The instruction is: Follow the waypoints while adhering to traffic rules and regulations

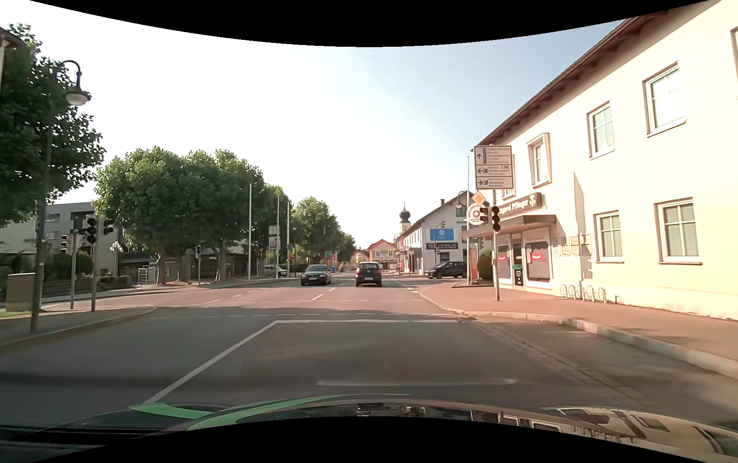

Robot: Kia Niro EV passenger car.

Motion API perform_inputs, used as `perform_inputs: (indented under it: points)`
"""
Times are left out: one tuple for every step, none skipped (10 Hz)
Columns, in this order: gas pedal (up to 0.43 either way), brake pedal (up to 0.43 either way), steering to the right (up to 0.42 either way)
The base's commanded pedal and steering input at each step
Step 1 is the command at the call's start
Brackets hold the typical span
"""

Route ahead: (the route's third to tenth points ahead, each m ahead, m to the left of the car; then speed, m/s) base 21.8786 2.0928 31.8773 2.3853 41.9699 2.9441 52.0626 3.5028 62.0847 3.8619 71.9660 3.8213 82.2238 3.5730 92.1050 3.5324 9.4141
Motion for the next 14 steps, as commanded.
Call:
perform_inputs:
  points:
    - [0.067, 0.000, 0.000]
    - [0.067, 0.000, 0.000]
    - [0.067, 0.000, 0.000]
    - [0.067, 0.000, -0.001]
    - [0.067, 0.000, -0.001]
    - [0.067, 0.000, -0.002]
    - [0.067, 0.000, -0.004]
    - [0.079, 0.000, -0.005]
    - [0.079, 0.000, -0.005]
    - [0.079, 0.000, -0.005]
    - [0.079, 0.000, -0.005]
    - [0.079, 0.000, -0.004]
    - [0.079, 0.000, -0.004]
    - [0.079, 0.000, -0.004]
